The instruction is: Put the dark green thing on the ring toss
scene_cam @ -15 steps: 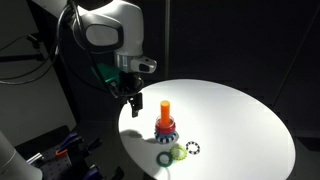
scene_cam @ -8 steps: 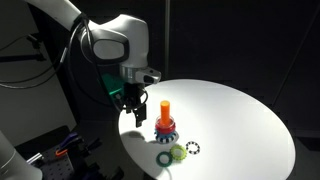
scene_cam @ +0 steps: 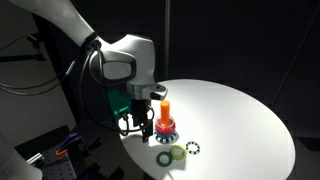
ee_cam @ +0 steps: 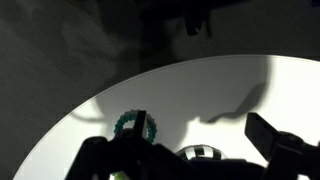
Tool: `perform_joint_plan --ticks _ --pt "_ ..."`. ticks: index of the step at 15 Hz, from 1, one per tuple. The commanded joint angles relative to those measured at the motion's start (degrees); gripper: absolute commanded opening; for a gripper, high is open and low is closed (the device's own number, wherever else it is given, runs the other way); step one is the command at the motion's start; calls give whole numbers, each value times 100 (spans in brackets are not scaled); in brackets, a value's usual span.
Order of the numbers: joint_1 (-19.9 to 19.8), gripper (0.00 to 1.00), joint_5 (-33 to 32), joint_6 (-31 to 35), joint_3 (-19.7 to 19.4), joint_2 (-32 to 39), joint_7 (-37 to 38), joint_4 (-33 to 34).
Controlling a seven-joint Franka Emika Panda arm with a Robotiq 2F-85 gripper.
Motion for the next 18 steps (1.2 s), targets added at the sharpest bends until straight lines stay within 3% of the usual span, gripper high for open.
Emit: perform_joint_plan --ticks 1,7,18 --pt "-73 100 -114 358 -92 427 92 175" --pt "-105 100 15 961 -181 1005 -6 390" --pt "-358 100 215 1500 -201 1759 -172 753"
